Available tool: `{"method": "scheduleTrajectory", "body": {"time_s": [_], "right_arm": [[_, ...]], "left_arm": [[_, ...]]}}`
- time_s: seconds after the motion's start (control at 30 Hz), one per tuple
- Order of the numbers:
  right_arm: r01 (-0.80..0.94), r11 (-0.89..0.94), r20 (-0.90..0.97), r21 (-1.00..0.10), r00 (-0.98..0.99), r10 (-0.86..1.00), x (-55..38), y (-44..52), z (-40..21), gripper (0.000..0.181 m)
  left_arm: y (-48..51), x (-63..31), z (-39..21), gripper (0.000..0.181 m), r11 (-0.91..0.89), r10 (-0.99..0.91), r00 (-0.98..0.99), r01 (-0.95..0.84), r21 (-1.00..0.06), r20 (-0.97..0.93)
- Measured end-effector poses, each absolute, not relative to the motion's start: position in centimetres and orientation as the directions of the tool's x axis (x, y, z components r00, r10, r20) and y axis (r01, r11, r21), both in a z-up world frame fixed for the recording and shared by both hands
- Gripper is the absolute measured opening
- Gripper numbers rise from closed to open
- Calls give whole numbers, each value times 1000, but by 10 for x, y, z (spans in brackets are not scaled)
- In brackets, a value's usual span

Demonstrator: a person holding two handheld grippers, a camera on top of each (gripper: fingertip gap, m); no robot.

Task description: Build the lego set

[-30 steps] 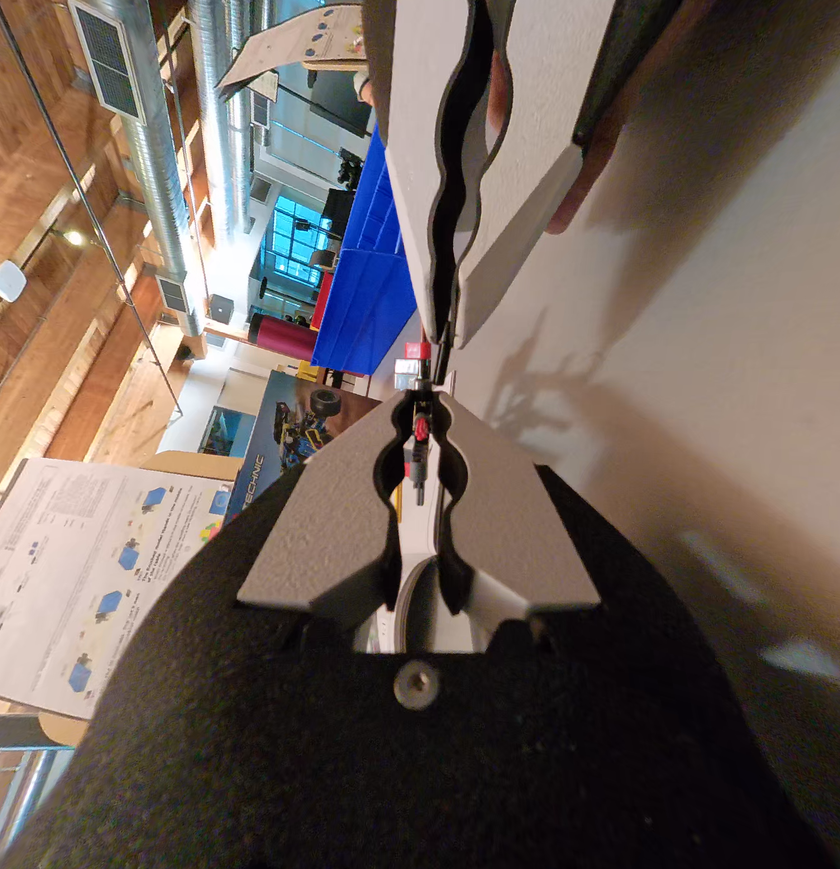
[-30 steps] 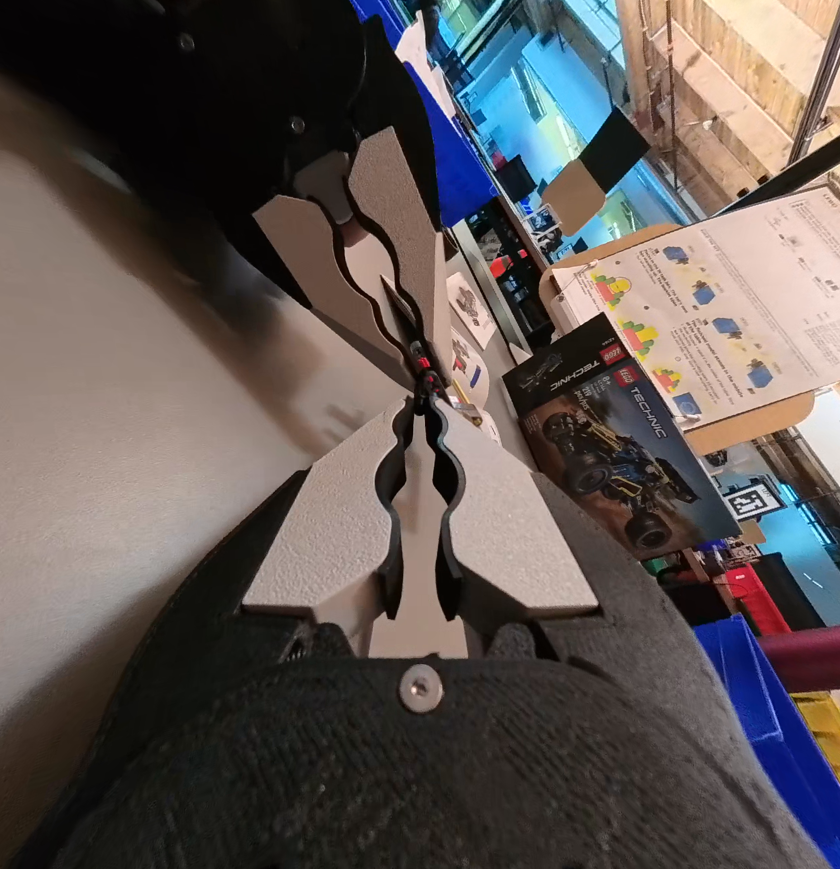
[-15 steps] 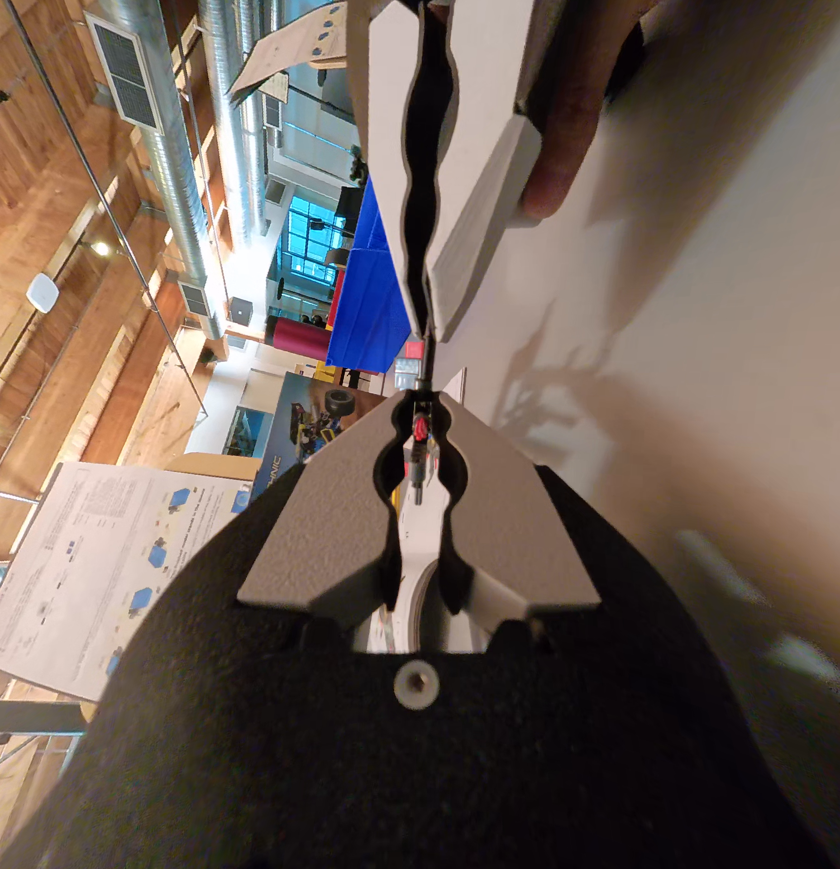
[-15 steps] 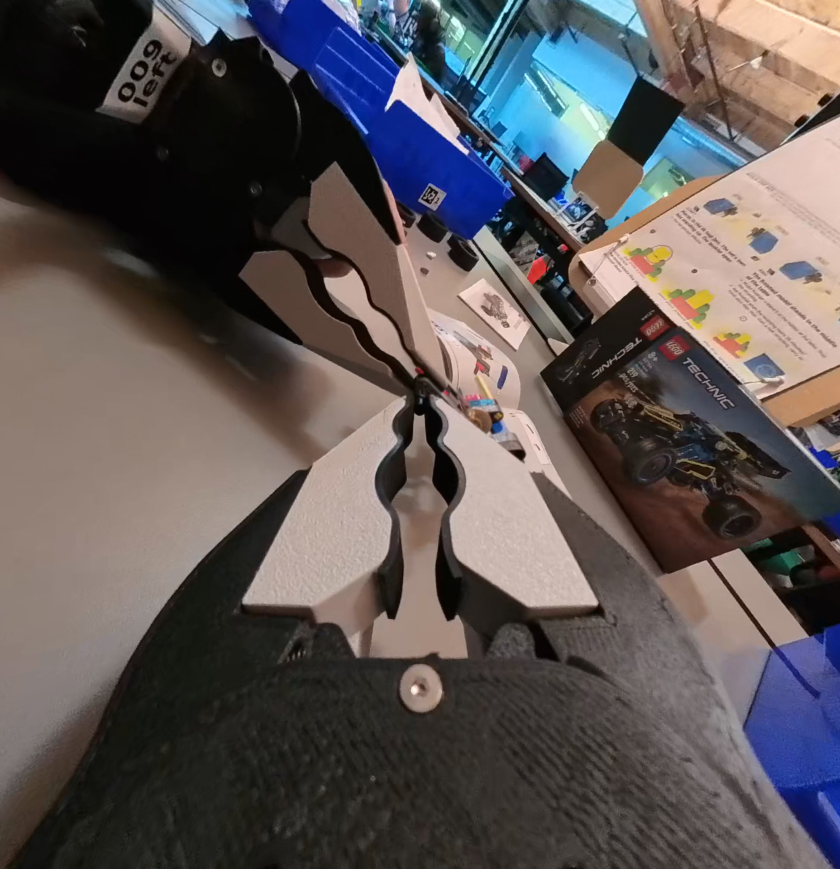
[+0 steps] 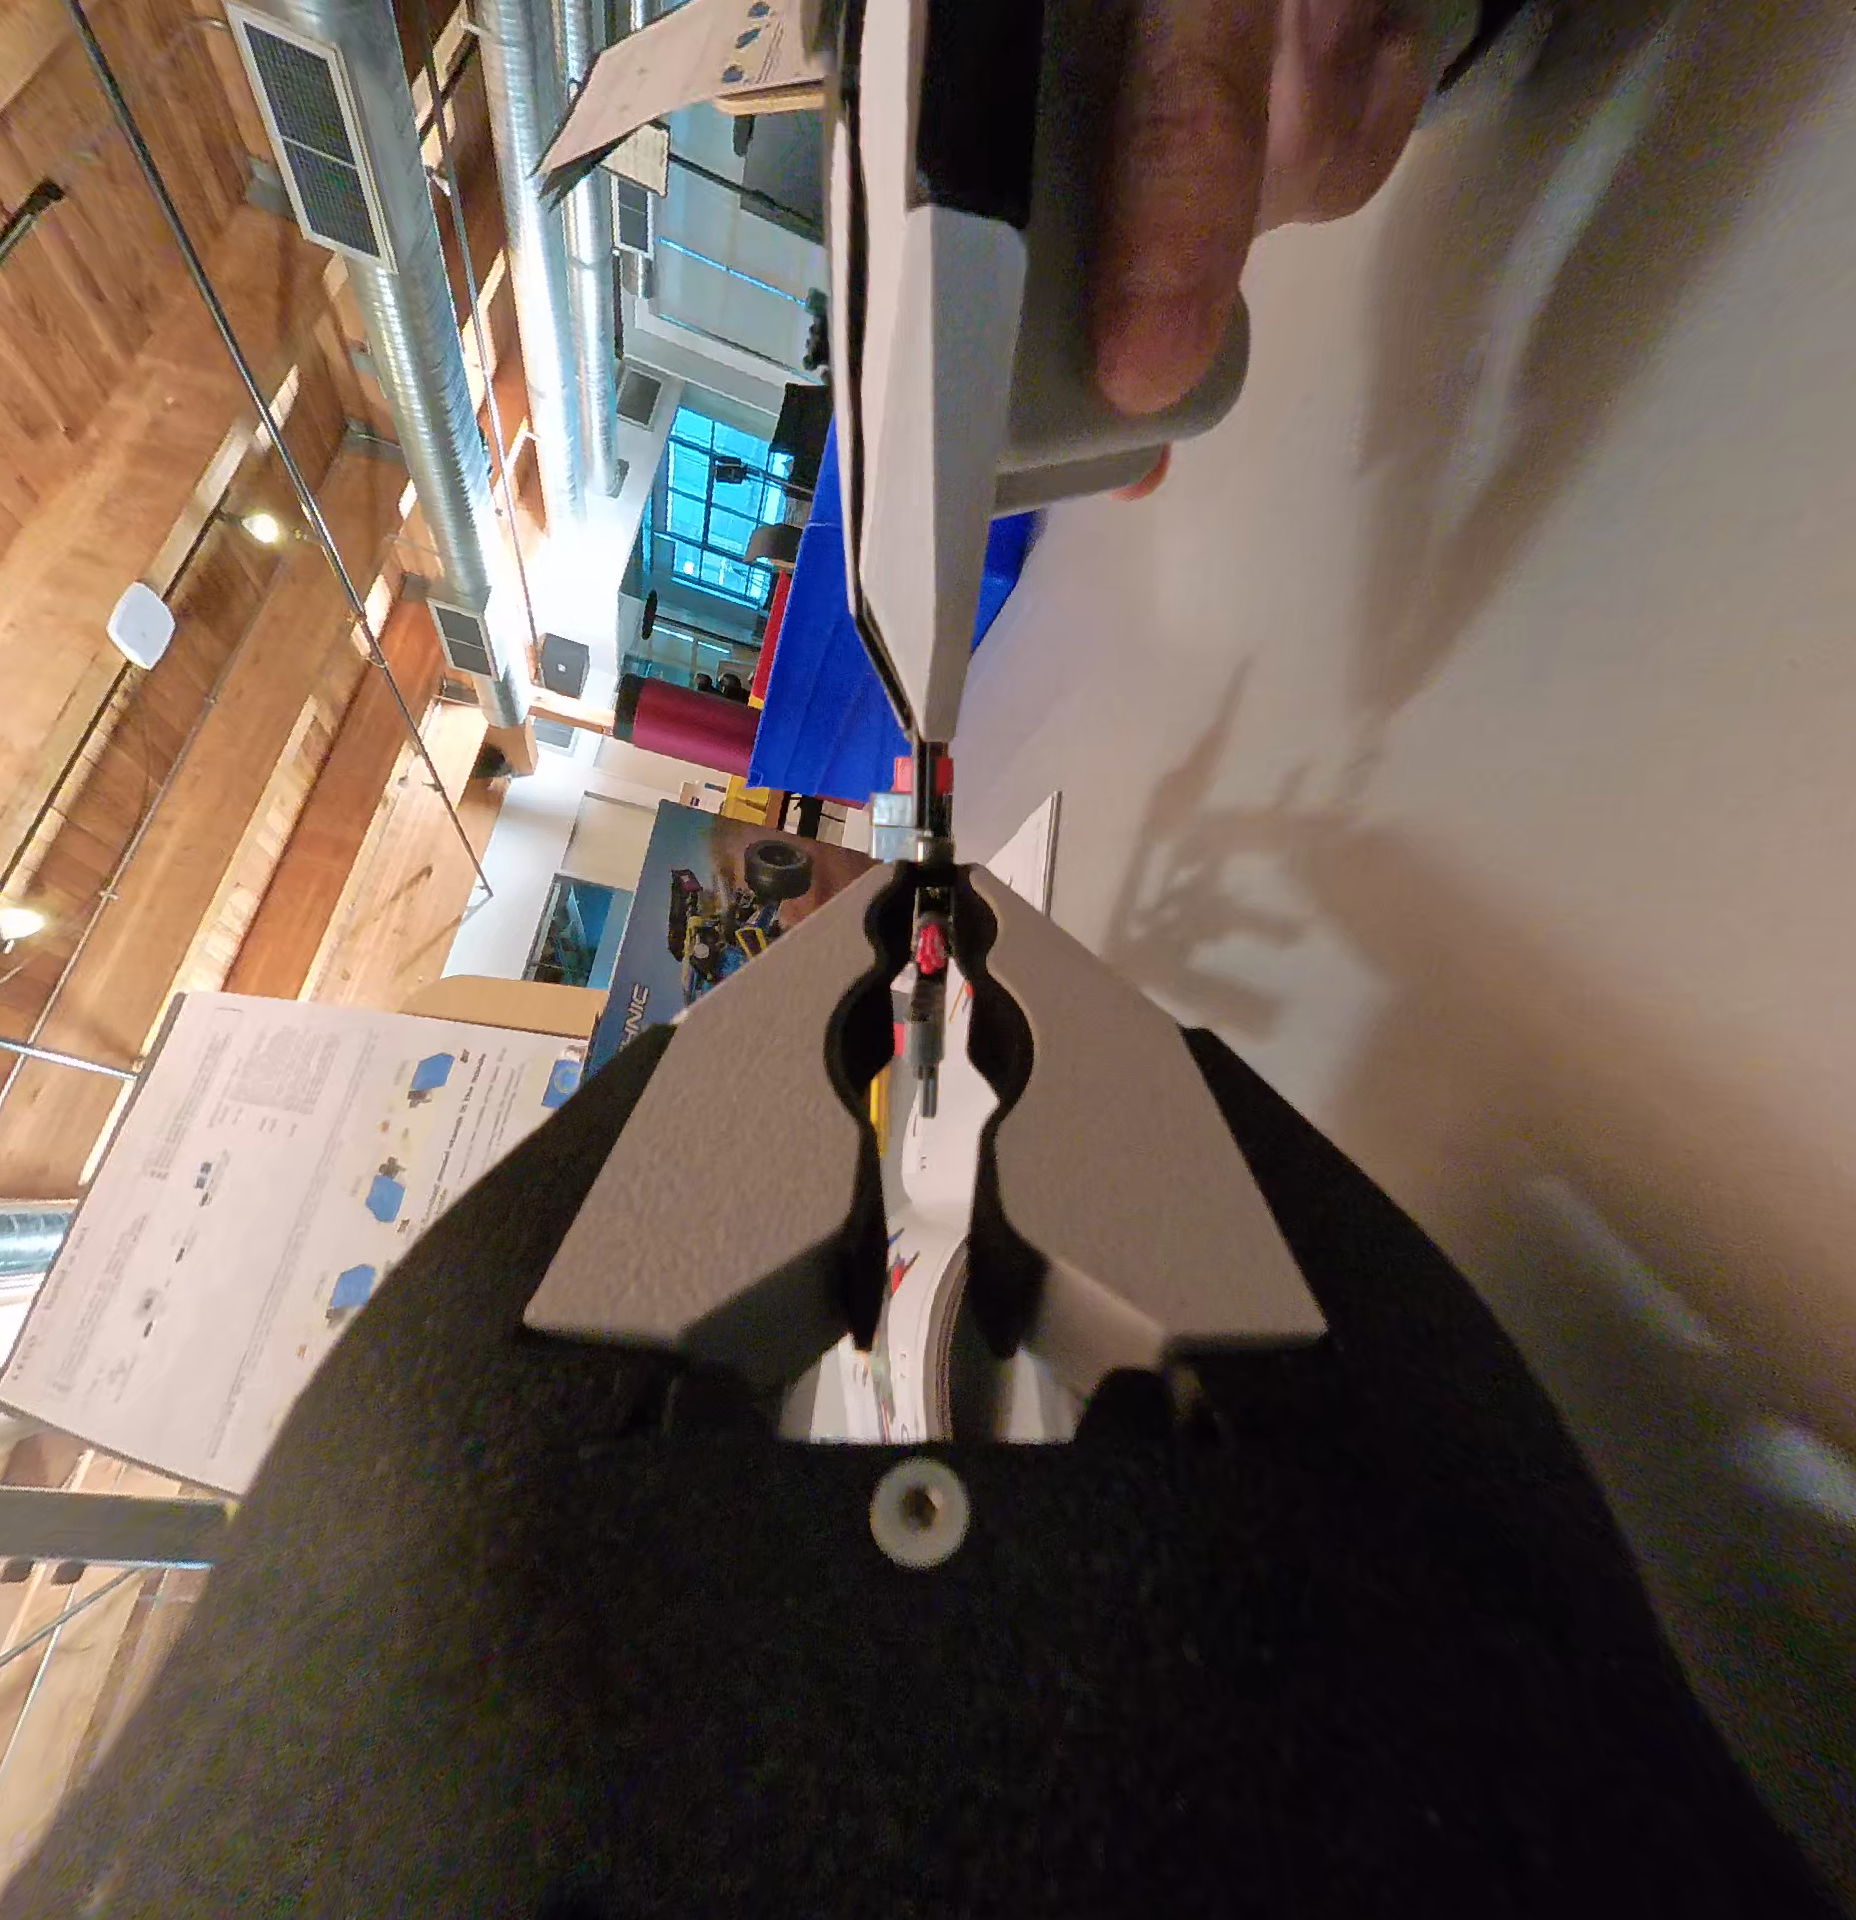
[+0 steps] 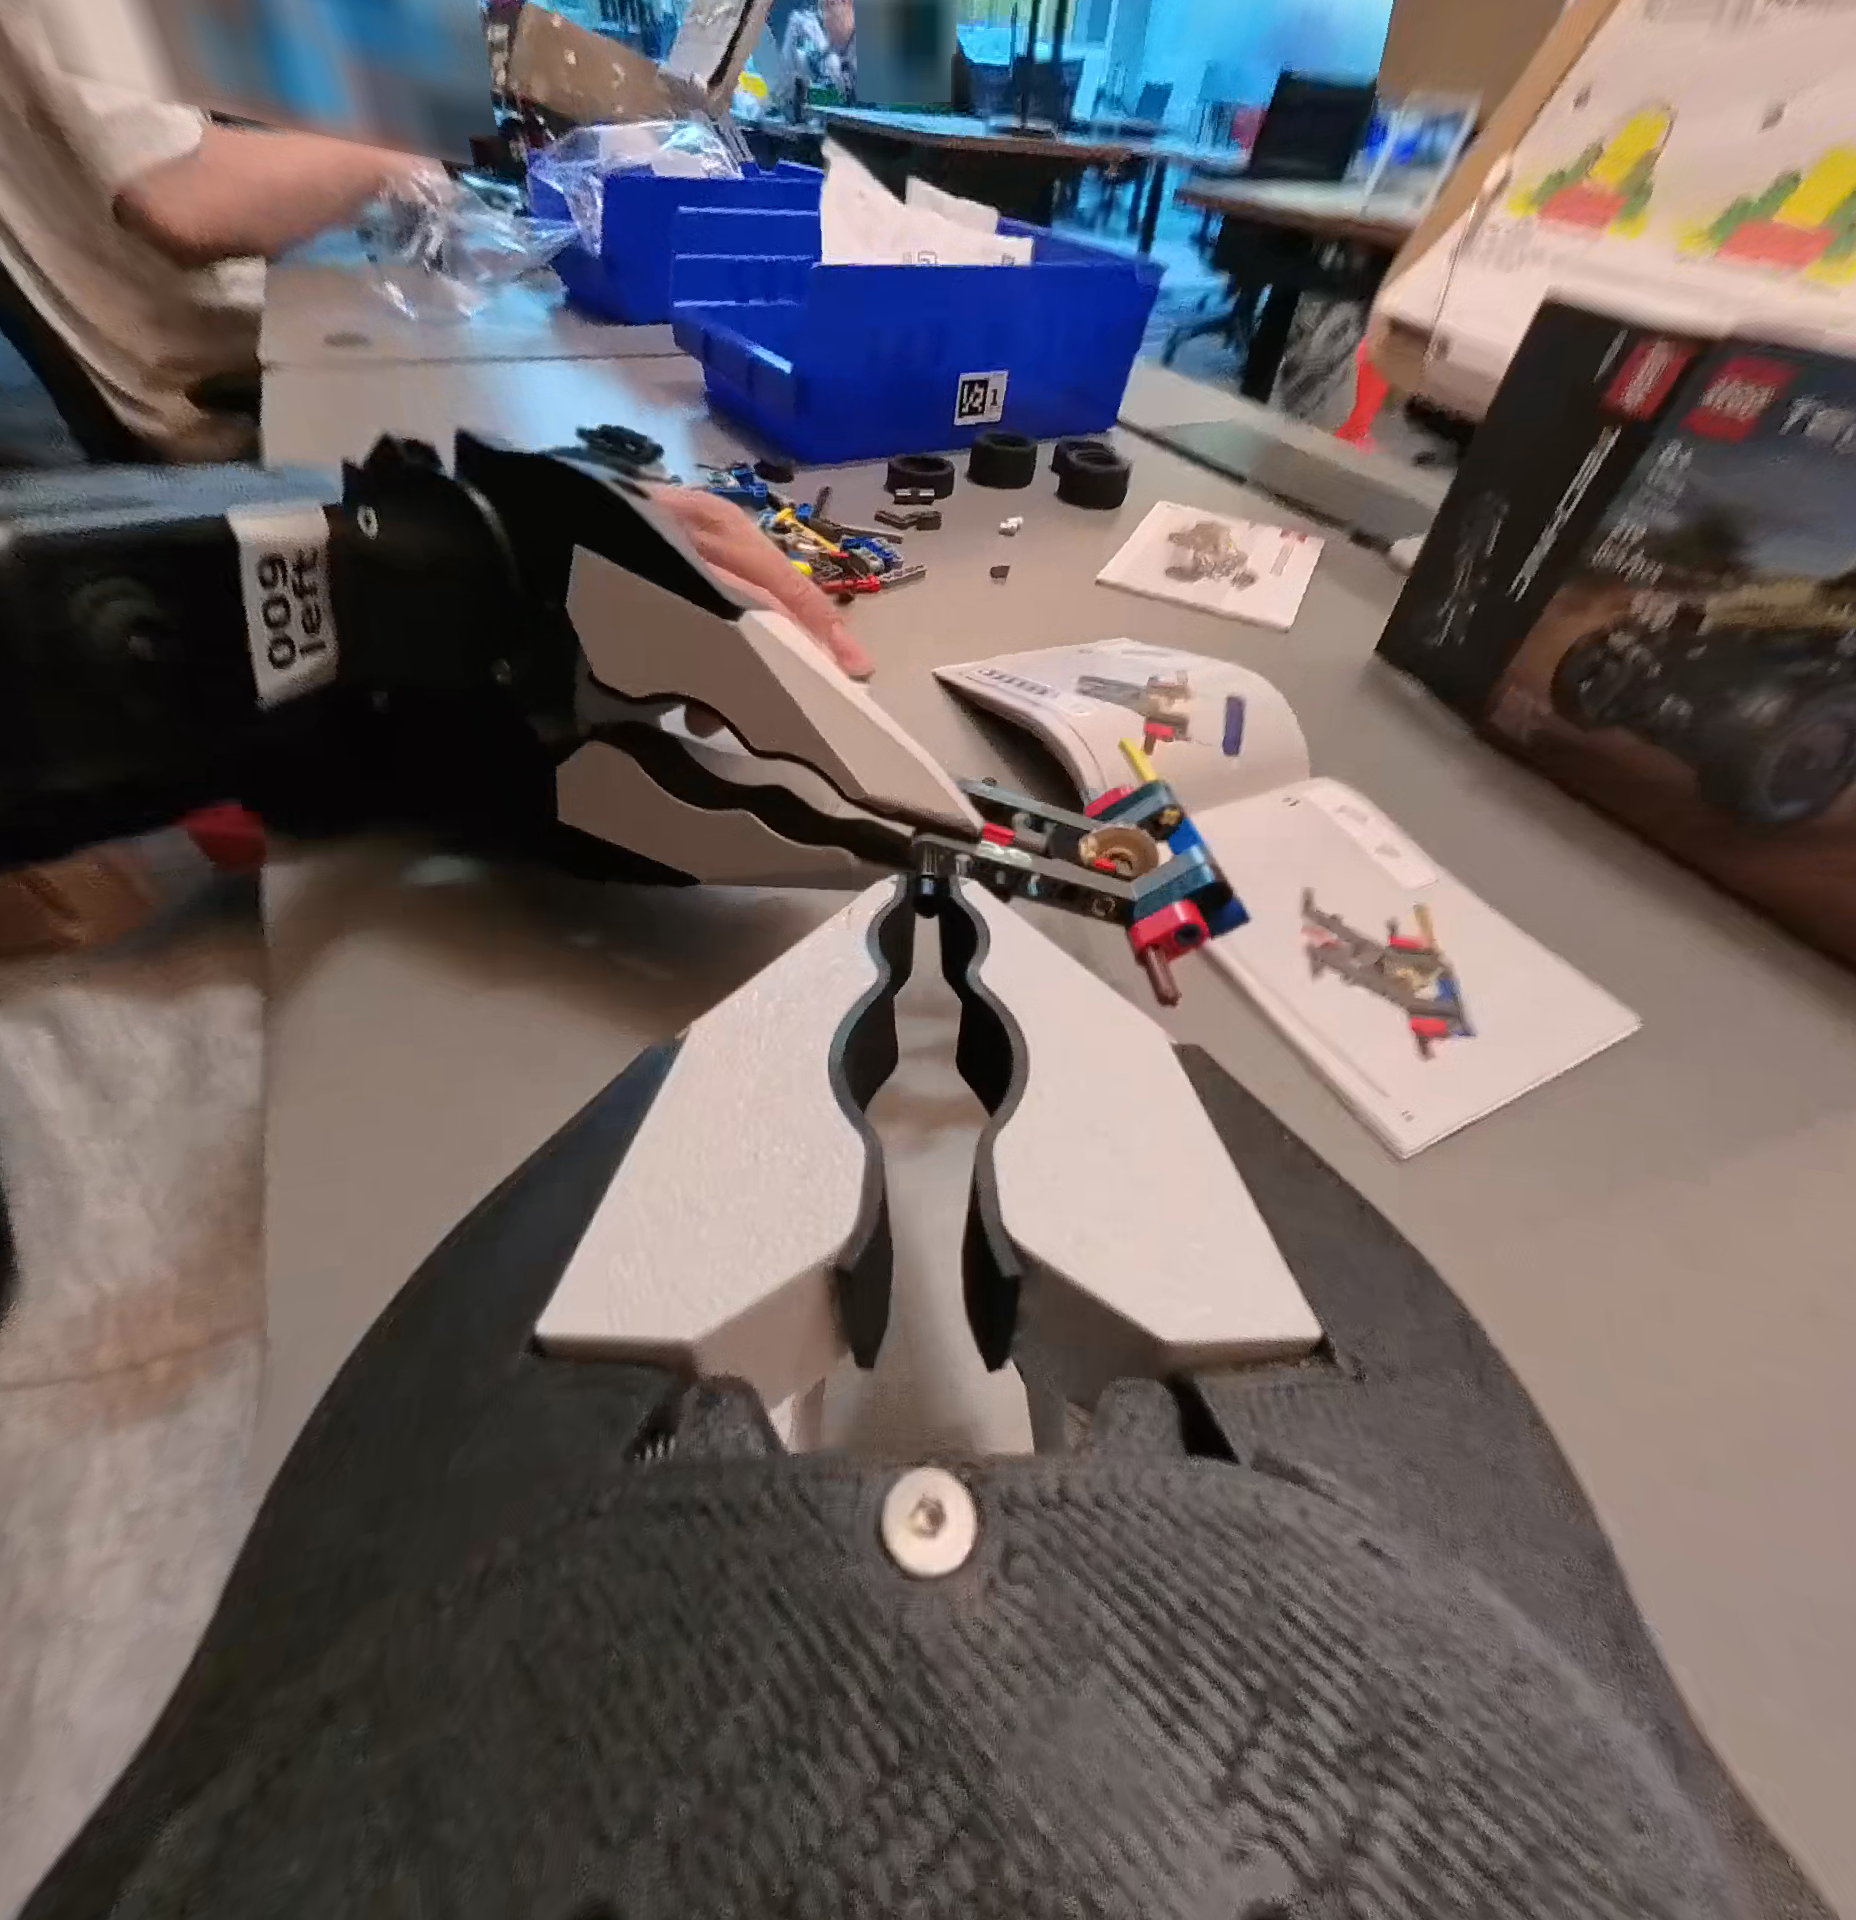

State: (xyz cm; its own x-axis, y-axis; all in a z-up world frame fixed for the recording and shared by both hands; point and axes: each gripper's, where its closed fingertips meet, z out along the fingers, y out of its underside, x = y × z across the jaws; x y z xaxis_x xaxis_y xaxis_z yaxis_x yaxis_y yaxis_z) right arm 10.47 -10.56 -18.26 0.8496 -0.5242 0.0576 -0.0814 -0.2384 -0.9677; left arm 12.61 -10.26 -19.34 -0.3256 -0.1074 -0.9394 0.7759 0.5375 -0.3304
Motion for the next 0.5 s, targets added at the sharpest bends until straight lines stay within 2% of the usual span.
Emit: {"method": "scheduleTrajectory", "body": {"time_s": [0.13, 0.27, 0.5], "right_arm": [[-213, -155, -101, -965, 842, -529, 106, -106, -183, 3], [-262, -123, -158, -957, 829, -537, 108, -106, -183, 4], [-263, -132, -153, -956, 826, -542, 108, -106, -185, 4]], "left_arm": [[-103, 125, -193, 5, 534, -106, -330, 777, -333, -938], [-103, 125, -195, 5, 539, -97, -329, 776, -327, -939], [-103, 127, -194, 5, 540, -106, -341, 769, -342, -934]]}}
